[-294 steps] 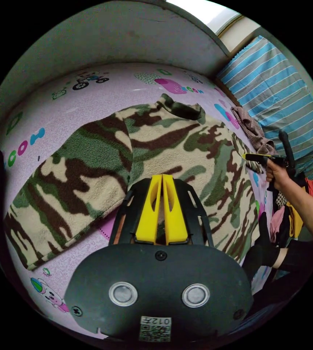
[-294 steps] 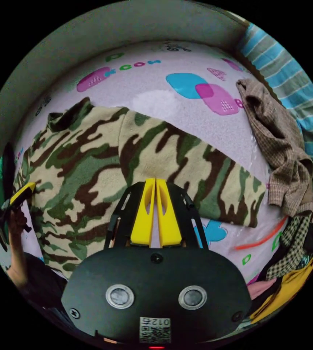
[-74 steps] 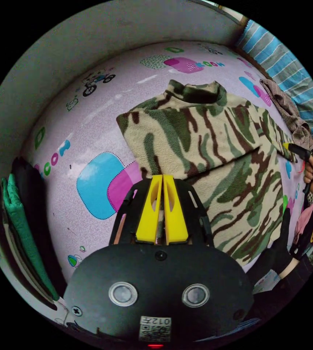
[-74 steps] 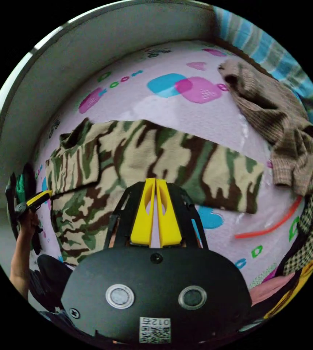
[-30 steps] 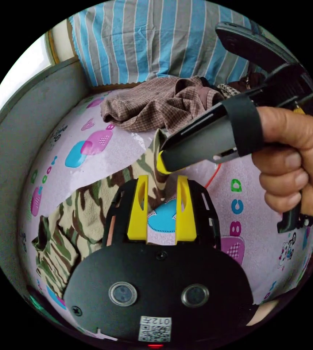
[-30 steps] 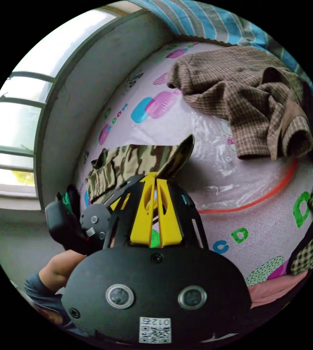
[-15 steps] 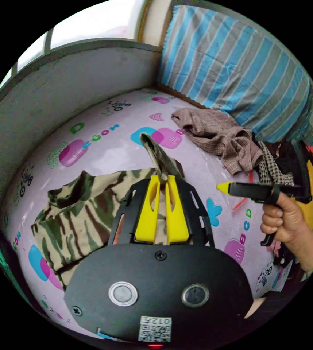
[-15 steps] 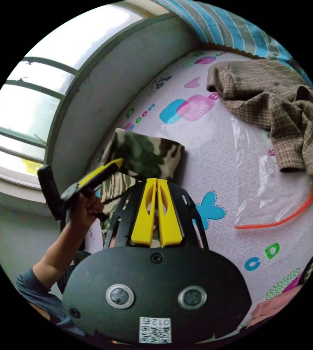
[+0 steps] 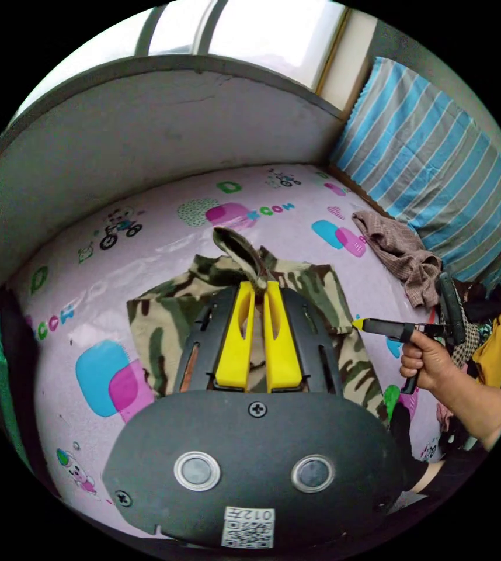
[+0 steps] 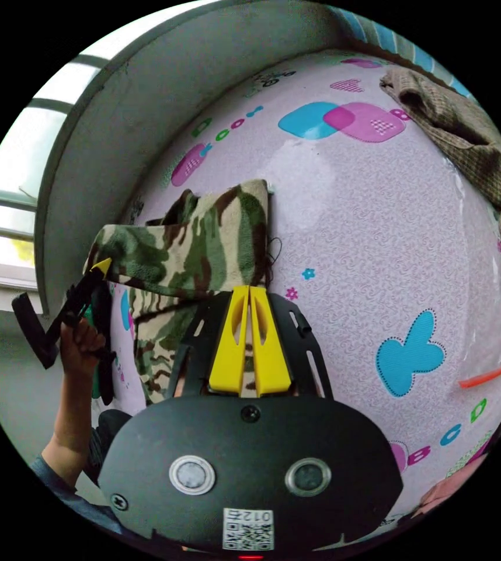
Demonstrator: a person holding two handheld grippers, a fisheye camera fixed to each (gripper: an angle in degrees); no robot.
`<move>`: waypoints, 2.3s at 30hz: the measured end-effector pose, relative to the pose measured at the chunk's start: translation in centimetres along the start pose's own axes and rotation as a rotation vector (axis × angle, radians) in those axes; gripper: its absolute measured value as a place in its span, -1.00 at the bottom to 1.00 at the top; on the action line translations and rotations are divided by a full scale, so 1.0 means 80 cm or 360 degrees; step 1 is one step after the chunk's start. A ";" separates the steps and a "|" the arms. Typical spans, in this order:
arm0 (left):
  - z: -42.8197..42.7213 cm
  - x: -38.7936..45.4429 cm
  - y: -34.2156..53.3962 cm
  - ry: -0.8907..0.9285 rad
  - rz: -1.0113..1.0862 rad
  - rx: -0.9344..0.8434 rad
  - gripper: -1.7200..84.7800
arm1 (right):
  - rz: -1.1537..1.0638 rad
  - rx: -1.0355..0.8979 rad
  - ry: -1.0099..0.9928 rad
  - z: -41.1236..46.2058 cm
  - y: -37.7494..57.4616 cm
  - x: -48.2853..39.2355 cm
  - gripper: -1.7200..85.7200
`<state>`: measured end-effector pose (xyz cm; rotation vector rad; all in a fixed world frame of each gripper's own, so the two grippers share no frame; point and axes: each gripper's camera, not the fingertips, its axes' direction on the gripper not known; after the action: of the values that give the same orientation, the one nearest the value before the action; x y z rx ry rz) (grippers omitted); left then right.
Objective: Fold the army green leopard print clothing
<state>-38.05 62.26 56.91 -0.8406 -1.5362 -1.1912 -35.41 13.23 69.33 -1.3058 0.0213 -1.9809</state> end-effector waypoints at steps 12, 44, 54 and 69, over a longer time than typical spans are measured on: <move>0.041 -0.106 0.079 0.0116 -0.0354 -0.0155 -0.89 | -0.0168 -0.0082 0.0292 0.034 -0.012 -0.080 -0.98; 0.087 -0.132 -0.027 -0.0161 -0.0032 -0.0407 -0.95 | -0.0424 -0.0026 0.0736 0.100 -0.106 -0.225 -0.98; 0.054 -0.167 -0.059 -0.0228 -0.0109 -0.0299 -0.95 | -0.0377 0.0077 0.0670 0.093 -0.109 -0.252 -0.98; 0.085 -0.186 -0.080 -0.0349 -0.0143 -0.0396 -0.96 | -0.0451 0.0006 0.0699 0.130 -0.131 -0.273 -0.98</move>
<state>-41.65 67.67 40.53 -1.1062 -1.6361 -1.4136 -28.78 37.44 61.36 -0.8841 0.0451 -2.4765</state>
